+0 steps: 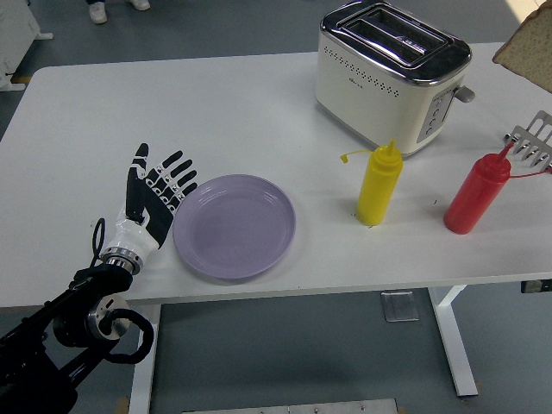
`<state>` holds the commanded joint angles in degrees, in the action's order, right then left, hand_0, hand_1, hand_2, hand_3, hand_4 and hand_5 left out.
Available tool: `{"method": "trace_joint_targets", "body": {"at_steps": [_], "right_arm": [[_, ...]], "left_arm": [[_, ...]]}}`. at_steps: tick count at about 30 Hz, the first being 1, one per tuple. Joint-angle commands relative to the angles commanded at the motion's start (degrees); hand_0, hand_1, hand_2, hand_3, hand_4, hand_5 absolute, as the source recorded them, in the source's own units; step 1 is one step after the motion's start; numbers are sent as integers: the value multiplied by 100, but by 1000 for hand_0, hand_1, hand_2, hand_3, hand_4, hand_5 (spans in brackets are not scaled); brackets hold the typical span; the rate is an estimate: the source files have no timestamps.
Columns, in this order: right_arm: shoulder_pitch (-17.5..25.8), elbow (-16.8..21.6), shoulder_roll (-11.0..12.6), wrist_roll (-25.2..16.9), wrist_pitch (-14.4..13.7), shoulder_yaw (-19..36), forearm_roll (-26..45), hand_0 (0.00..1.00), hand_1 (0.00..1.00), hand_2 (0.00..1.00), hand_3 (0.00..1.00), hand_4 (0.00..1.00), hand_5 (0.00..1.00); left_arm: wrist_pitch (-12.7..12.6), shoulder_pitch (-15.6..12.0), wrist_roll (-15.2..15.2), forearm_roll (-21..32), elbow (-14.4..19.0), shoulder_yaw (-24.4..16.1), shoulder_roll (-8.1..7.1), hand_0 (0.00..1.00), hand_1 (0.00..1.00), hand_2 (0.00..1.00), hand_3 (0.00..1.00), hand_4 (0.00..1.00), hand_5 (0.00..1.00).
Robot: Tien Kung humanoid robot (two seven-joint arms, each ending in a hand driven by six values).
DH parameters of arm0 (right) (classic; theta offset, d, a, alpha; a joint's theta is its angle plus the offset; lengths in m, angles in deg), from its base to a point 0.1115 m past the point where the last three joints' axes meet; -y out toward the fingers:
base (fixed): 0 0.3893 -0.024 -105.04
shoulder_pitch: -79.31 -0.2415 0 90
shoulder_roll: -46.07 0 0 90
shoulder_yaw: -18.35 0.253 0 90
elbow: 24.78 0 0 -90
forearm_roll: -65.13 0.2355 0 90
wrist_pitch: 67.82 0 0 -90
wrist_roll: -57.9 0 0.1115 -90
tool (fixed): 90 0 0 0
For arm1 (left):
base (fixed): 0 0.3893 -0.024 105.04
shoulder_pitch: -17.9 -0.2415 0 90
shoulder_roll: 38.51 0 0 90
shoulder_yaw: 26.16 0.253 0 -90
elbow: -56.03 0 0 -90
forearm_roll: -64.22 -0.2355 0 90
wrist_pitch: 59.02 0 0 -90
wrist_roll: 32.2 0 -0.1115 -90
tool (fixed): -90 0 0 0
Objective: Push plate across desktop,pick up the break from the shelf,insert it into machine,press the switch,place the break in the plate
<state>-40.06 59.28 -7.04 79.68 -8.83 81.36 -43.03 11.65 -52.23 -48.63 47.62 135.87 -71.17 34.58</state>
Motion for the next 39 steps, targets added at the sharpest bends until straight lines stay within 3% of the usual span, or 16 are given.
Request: {"method": "trace_joint_targets", "body": {"at_steps": [12, 24, 30, 39], "right_arm": [[-489, 526, 316, 105, 274, -229, 588, 457, 468, 454, 480, 184, 2], [-1216, 965, 544, 87, 363, -619, 2030, 452, 462, 454, 481, 204, 2], [-1565, 848, 427, 98, 356, -859, 2483, 450, 463, 454, 482, 204, 2], [-2488, 11, -159, 175, 212, -1590, 3011, 448, 461, 455, 484, 218, 2]], "left_arm": [[29, 64, 99, 239, 147, 18, 20, 865, 805, 779, 766, 779, 998], [78, -142, 360, 865, 573, -620, -105, 855, 801, 780, 766, 778, 998], [87, -227, 411, 921, 741, -876, -141, 853, 798, 778, 766, 778, 998], [100, -394, 463, 1017, 841, -1328, -212, 850, 797, 778, 766, 776, 998]]}}
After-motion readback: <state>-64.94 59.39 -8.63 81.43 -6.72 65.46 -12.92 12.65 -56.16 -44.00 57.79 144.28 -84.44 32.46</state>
